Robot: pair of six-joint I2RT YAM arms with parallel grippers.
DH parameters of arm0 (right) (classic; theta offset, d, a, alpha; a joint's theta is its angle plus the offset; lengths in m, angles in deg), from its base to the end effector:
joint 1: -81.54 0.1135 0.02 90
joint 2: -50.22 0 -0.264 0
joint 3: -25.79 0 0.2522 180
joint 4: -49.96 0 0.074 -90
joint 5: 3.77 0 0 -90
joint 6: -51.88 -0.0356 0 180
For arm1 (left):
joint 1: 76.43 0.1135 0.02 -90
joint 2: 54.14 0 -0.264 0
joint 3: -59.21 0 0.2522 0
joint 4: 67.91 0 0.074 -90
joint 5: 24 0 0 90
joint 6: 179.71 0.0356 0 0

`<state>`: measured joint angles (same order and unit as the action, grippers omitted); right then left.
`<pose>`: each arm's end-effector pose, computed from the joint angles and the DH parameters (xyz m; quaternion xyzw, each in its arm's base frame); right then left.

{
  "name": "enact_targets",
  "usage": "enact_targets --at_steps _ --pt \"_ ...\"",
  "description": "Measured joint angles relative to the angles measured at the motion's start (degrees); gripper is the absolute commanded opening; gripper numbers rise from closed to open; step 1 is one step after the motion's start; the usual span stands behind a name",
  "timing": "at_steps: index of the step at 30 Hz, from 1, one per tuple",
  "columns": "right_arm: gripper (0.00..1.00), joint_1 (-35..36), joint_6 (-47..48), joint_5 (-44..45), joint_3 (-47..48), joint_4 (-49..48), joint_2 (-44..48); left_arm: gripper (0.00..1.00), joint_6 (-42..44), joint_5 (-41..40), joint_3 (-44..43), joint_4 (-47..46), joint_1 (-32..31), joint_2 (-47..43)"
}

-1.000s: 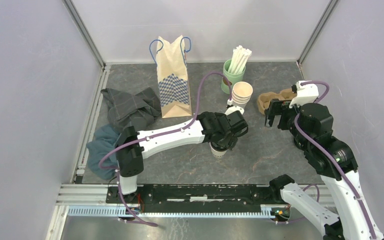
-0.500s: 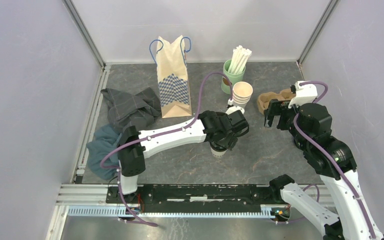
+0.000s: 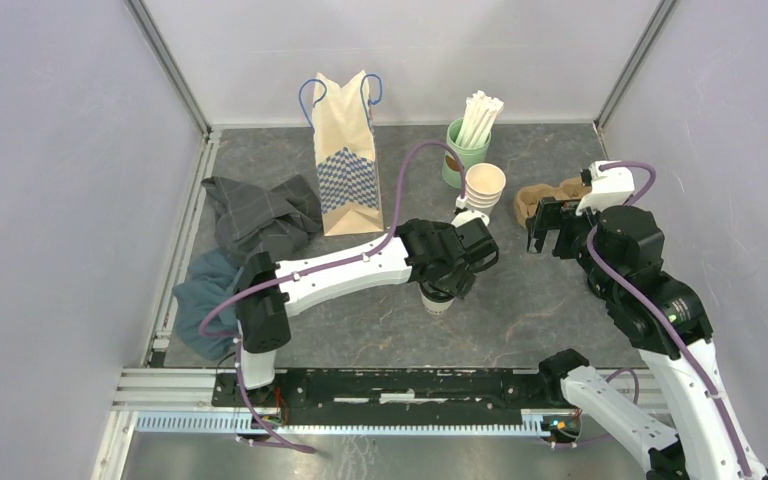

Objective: Pack the takeout coffee

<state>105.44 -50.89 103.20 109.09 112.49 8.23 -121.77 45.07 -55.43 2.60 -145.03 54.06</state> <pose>0.1084 0.0367 0.4175 0.0038 0.8204 0.0602 0.5686 0.1578 -0.3677 0.2961 0.2617 0.9228 -0.0568 0.2771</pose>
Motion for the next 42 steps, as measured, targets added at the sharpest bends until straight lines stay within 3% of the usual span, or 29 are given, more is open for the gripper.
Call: enact_targets --at_steps 16,32,38,42 --pt "0.98 0.0 -0.4 0.0 -0.1 -0.2 0.0 0.84 0.0 0.0 0.0 0.2 0.0 1.9" --pt "0.98 0.0 -0.4 -0.3 -0.9 -0.3 0.0 1.0 0.1 0.0 -0.2 0.6 0.0 2.0" --pt "0.98 0.0 0.0 -0.2 -0.9 0.0 -1.2 1.0 0.0 0.1 -1.7 2.4 0.0 0.9" --pt "0.92 -0.2 1.0 -3.6 -0.9 0.6 -5.9 0.9 -1.0 4.0 0.5 2.2 1.0 -5.4"
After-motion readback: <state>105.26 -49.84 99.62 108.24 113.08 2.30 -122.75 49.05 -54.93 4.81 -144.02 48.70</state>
